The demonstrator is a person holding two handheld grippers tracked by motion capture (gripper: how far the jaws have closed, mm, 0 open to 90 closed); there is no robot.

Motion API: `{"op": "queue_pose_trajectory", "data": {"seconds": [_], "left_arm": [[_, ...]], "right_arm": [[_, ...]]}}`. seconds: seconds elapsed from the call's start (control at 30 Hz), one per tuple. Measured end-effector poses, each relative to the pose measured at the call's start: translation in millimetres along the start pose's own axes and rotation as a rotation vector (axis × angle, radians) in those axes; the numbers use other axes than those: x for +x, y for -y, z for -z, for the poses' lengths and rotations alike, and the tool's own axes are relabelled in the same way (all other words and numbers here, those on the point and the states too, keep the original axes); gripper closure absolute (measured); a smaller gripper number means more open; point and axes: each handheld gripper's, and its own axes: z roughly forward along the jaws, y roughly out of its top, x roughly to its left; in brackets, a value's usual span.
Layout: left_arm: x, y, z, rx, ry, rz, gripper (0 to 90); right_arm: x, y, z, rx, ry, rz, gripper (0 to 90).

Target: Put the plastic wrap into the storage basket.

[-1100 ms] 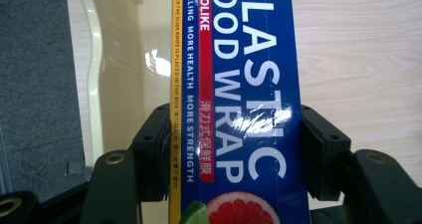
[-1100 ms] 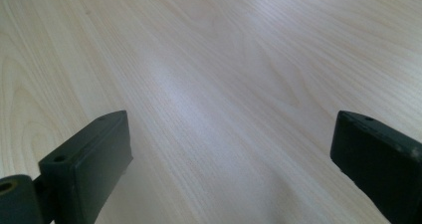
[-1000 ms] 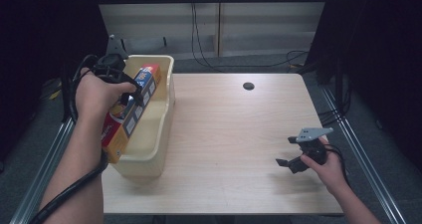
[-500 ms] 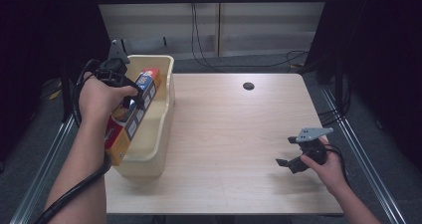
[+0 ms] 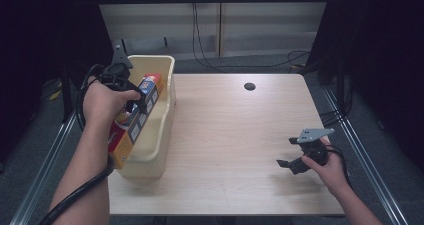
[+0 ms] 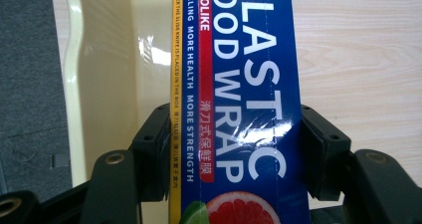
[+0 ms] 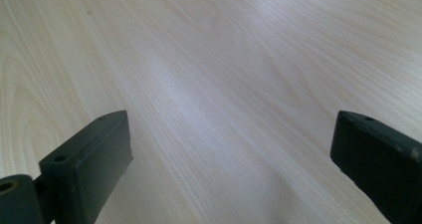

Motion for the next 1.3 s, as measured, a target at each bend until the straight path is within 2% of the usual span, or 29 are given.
{"op": "queue_pose_trajectory", "data": {"seconds": [0.9,1.2,1.23,1.3], "left_arm": [[5.0,0.3,-27.7,0.048,0.014,0.033,40.6],[10.6,1.8,-38.4,0.062,0.013,0.038,40.5],[10.5,2.4,-41.0,0.062,0.019,0.055,40.5],[11.0,2.7,-43.4,0.065,0.015,0.054,40.5]], "right_arm": [[0.0,0.4,-1.1,-0.001,0.0,0.006,2.7],[-0.1,0.6,-0.8,-0.001,-0.002,0.004,2.7],[-0.2,0.6,-0.9,-0.001,-0.002,0.005,2.7],[-0.2,0.7,-1.0,-0.001,0.001,0.005,2.7]]}}
